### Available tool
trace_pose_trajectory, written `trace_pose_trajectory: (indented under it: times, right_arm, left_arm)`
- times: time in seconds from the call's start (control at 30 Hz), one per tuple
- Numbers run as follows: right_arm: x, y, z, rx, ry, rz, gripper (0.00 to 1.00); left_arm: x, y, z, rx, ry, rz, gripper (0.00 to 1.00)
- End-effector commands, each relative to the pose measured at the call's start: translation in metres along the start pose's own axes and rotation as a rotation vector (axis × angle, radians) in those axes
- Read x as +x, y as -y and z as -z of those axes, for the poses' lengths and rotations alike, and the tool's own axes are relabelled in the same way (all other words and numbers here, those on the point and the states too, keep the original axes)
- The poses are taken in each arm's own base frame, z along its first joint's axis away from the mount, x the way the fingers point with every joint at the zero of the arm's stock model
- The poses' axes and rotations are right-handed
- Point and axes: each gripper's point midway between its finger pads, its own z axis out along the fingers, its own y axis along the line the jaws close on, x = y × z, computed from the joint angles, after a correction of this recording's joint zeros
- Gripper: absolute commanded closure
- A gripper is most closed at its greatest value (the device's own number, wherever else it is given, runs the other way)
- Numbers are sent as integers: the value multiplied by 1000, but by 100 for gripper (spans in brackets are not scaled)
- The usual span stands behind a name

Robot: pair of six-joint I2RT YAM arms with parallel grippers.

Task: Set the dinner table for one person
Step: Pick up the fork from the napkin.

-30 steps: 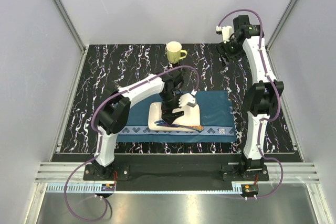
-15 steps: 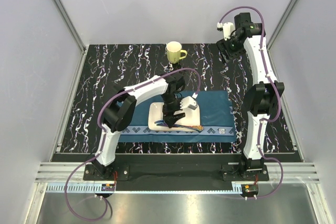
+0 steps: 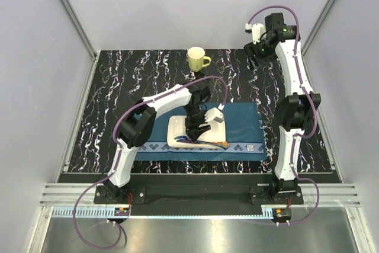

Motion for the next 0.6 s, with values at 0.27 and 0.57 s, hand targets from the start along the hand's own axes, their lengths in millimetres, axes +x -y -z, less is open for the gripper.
trace_pose_trajectory:
  times: [0.27,0.57]
  right_arm:
    - [-26,-14,27,-9,99,12,29]
    - [-32,-17,32,-7,118,22,29]
  left_arm:
    - [-2,-7,-20,16,-15,5,43]
    - [17,-7,-33,22,-68,25,55]
